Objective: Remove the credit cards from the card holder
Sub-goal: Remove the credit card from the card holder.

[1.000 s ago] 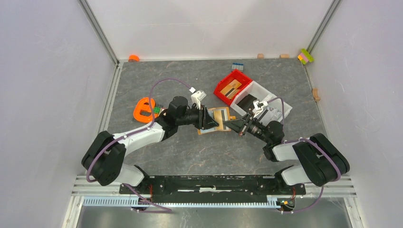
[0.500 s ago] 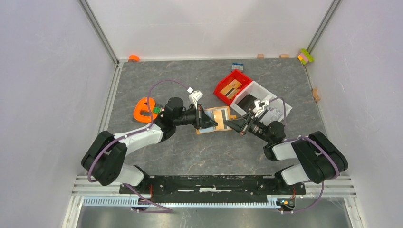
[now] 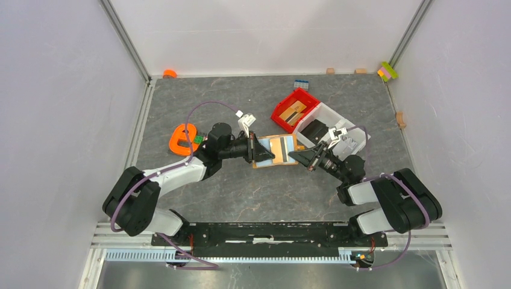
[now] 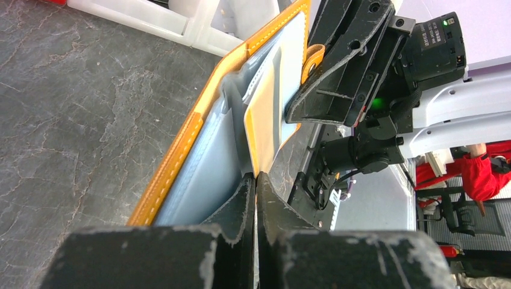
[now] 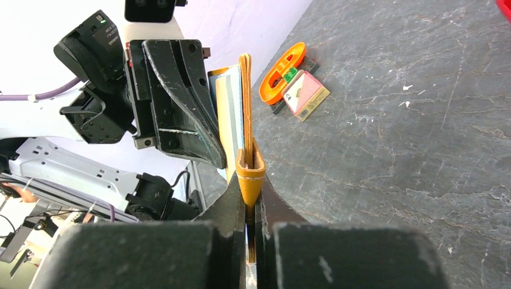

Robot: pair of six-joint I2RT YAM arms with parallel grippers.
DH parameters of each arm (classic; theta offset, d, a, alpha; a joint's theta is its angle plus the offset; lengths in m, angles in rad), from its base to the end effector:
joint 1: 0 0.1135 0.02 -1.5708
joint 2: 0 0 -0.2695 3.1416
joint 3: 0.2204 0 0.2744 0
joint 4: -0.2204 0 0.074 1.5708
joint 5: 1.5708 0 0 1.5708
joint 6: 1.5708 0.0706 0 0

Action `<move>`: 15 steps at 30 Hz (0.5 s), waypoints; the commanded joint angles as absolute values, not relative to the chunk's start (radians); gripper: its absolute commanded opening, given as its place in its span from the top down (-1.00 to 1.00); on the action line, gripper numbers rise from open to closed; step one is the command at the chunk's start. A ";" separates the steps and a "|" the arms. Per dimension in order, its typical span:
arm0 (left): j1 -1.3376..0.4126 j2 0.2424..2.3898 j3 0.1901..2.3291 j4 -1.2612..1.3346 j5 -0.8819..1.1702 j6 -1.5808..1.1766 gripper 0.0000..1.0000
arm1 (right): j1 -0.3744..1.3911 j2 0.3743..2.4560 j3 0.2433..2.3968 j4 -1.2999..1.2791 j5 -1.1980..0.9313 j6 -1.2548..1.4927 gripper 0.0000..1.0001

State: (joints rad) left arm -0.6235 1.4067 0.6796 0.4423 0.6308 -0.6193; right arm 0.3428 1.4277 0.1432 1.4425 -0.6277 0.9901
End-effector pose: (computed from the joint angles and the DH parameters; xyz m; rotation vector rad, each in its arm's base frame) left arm 0.2530 -0.2333 0.2094 0.4933 1.9997 -1.4035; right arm 0.2161 0.1211 0.1610 -0.0652 1.6357 1.4989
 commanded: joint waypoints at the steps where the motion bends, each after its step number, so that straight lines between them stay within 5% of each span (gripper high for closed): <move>1: -0.605 1.401 0.683 0.442 0.602 -0.646 0.96 | 0.328 1.404 0.129 1.506 -0.629 0.990 1.00; 7: -0.592 1.409 0.682 0.431 0.593 -0.653 0.96 | 0.316 1.399 0.120 1.516 -0.624 0.995 0.99; 11: -0.592 1.432 0.684 0.473 0.647 -0.669 0.96 | 0.317 1.419 0.123 1.590 -0.658 1.021 0.37; 15: -0.596 1.477 0.690 0.550 0.717 -0.718 0.96 | 0.324 1.446 0.125 1.650 -0.676 1.045 0.18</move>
State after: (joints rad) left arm -0.6022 1.4384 0.6796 0.4492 0.6537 -0.6518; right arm 0.3222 1.4265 0.1284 1.4601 -0.6392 1.0210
